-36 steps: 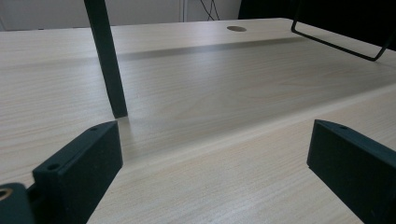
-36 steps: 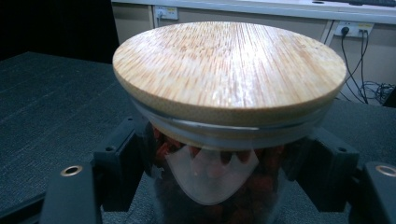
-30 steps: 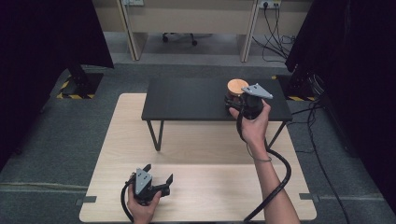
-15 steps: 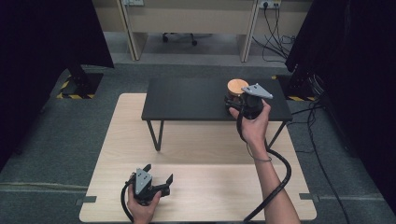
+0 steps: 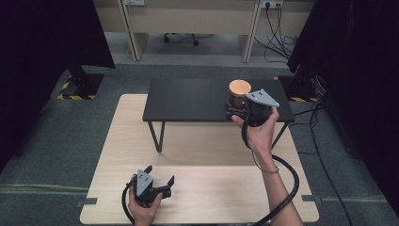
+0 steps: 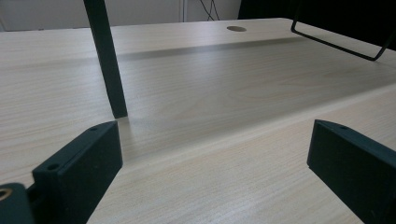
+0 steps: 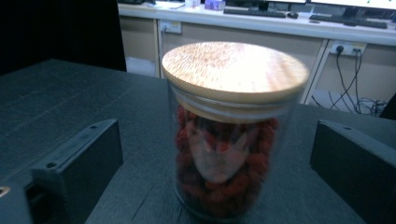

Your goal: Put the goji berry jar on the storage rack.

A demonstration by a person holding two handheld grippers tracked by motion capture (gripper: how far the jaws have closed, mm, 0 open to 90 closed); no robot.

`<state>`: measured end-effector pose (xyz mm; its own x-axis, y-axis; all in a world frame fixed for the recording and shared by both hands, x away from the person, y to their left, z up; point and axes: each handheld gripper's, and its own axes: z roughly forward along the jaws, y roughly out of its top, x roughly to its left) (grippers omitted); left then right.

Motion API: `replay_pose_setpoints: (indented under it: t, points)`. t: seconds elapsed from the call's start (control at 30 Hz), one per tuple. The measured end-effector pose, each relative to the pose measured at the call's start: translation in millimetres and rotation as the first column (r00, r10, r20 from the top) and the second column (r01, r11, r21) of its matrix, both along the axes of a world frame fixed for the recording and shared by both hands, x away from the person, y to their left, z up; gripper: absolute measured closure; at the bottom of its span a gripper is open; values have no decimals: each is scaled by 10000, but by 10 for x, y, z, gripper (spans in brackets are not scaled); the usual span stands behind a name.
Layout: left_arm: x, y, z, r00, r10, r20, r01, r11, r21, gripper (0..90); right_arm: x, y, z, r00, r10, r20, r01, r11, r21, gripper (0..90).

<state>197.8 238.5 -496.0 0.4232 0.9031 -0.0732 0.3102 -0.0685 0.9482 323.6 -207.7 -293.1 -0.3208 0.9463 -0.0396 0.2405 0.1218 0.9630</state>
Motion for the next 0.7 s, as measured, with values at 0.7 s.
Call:
replay_pose_setpoints:
  t: [0.7]
  points:
    - [-2,-4,-2,10000,11,18,-11,10000,24,25,-674,-318,-153,9979,399,511,-402,9992,65,4]
